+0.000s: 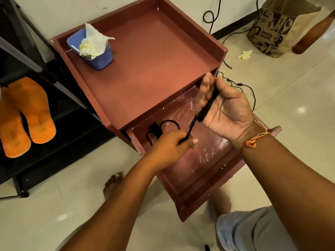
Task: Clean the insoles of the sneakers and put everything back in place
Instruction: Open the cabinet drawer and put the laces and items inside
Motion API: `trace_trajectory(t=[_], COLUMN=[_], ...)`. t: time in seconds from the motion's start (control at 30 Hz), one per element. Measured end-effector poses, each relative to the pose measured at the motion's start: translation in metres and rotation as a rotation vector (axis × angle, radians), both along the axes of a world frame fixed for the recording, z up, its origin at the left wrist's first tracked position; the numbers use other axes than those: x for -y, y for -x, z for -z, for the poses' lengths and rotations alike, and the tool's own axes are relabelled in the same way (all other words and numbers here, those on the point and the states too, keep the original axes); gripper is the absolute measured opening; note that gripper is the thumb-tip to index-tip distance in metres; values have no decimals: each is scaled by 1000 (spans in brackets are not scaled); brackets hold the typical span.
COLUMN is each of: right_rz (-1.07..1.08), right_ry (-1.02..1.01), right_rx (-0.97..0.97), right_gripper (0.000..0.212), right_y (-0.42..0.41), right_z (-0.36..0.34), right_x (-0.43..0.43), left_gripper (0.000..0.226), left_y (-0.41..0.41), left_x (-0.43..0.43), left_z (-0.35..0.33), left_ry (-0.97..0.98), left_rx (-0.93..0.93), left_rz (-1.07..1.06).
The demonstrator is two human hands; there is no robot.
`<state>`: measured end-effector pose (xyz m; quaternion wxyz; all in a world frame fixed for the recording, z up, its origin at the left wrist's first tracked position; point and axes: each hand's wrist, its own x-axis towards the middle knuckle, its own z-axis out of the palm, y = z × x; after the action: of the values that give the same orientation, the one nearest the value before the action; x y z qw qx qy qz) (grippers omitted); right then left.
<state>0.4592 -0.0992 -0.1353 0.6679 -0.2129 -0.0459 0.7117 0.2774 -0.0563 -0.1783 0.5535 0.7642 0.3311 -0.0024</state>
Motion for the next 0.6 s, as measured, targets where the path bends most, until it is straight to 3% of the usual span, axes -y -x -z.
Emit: trace_trajectory(t=[0.07,0.17,0.27,0.37,0.47,0.53,0.6], right_rz=[137,156,-55,-367,-632,-691,-630], right_ry=[40,206,305,314,334,332,261], right_rx=[122,648,1149,1402,1350,1073,709], right_gripper=[35,35,32,34,65,78,74], right_y=[-4,-4,4,12,17,17,11], right_z=[3,13,17,12,7,0,-6], right_x=[-3,-5,-2,1,4,6,6], left_gripper=[33,35,21,9,16,18,24], left_y=[0,1,2,4,5,4,2], left_x=[3,2,-7,-16,-21,-19,-15], left_z=[-1,-4,-2,-2,-3,-4,-3], left_ry=[-50,-113,-168,-151,-194,-108,19], left_rx=[-1,93,173,233,282,301,305], left_rz=[73,93,13,-178,-314,-341,-357])
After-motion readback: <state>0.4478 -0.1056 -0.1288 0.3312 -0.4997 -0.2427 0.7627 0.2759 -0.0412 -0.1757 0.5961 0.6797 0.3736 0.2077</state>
